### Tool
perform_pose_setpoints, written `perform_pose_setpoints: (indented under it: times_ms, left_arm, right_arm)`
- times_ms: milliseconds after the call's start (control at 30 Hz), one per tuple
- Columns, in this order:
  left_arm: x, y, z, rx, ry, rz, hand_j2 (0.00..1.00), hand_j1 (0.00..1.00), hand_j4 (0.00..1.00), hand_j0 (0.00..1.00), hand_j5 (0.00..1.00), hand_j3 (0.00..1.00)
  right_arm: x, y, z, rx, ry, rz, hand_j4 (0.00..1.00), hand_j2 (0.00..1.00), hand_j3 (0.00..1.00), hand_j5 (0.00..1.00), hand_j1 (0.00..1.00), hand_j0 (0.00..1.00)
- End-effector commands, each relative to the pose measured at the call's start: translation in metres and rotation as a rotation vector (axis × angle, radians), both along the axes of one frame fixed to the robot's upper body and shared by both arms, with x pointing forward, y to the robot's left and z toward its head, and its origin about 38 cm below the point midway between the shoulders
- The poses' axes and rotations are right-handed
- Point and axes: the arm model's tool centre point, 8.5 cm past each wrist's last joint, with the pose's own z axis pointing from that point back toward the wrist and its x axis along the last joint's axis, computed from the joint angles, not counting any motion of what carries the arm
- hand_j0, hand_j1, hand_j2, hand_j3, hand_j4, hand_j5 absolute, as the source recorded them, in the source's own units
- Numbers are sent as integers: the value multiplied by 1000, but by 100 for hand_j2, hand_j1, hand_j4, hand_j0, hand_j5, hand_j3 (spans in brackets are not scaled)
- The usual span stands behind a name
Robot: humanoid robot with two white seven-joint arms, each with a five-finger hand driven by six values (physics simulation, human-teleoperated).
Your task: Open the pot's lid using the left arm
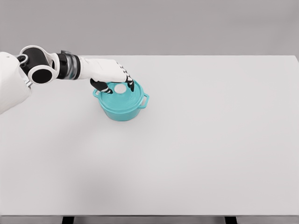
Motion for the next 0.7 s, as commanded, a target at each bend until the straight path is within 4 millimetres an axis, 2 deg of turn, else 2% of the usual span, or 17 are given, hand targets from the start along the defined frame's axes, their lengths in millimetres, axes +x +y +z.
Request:
perform_pose_setpoints:
  times_ms: [0, 100, 267, 667]
  left_arm:
    - [0, 0, 2, -7, -2, 1, 71, 71, 71, 71, 71, 71]
    - [-1, 1, -1, -7, 4, 3, 70, 70, 70, 70, 70, 70]
    - [-1, 1, 0, -13, 2, 3, 62, 62, 62, 62, 62, 62]
    - [0, 2, 1, -12, 1, 7, 58, 58, 58, 58, 58, 58]
  right_arm:
    - [0, 0, 0, 0, 0, 0, 100, 100, 100, 100, 100, 100]
    - [0, 0, 0, 0, 0, 0, 100, 100, 100, 100, 100, 100]
    - [0, 0, 0, 0, 0, 0, 100, 100, 100, 100, 100, 100]
    - [0, 0, 0, 0, 0, 0, 100, 100, 100, 100, 100, 100]
